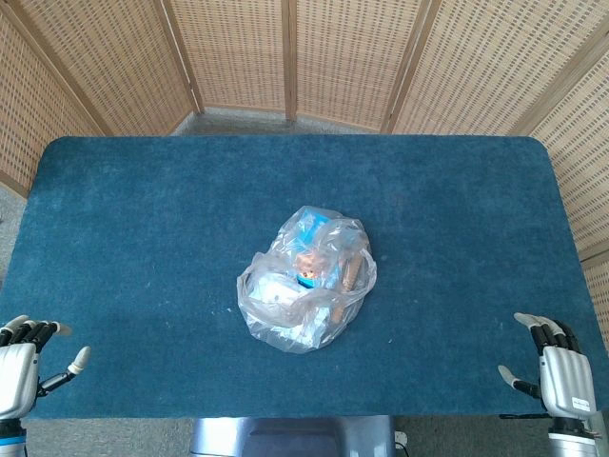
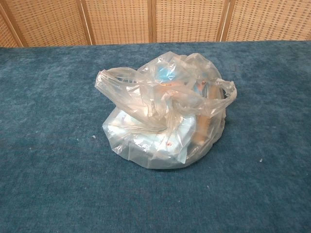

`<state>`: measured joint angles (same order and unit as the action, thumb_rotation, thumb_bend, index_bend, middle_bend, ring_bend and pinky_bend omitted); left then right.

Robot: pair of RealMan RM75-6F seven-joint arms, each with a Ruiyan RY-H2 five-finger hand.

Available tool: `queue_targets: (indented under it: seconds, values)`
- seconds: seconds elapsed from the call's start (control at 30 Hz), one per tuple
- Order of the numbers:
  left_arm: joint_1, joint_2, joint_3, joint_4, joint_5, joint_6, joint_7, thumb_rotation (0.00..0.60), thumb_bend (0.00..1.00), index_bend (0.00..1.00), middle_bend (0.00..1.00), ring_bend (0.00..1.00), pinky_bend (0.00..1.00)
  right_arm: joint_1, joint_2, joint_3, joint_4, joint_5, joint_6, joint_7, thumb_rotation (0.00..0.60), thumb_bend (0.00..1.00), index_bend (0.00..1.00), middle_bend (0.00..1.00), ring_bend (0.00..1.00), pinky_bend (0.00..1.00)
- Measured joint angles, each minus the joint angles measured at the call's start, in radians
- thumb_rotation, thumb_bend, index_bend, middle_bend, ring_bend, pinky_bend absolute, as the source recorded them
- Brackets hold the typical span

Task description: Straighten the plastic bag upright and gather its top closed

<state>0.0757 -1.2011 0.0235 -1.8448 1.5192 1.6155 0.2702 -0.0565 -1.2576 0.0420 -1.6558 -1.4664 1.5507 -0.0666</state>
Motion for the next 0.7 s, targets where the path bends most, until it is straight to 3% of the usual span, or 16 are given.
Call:
queue_targets:
  seconds: [0.47,0.7]
  values:
    - [-0.006,-0.001,-0.008,0.014,-0.014,-0.018,-0.013,0.0,0.21,0.41,0.42,0.3,0.16,0.0,-0.007,0.002,-0.005,0.0,0.005,-0.011,0.6,0.16,0.22,0.25,0.19,0.12]
    - [-0.044,0.007,-0.016,0.017,-0.014,-0.076,0.006,0.0,0.21,0.41,0.42,0.3,0.15,-0.011,0.003,0.0,-0.018,-0.007,0.024,-0.018,0.599,0.16,0.22,0.24,0.19,0.12]
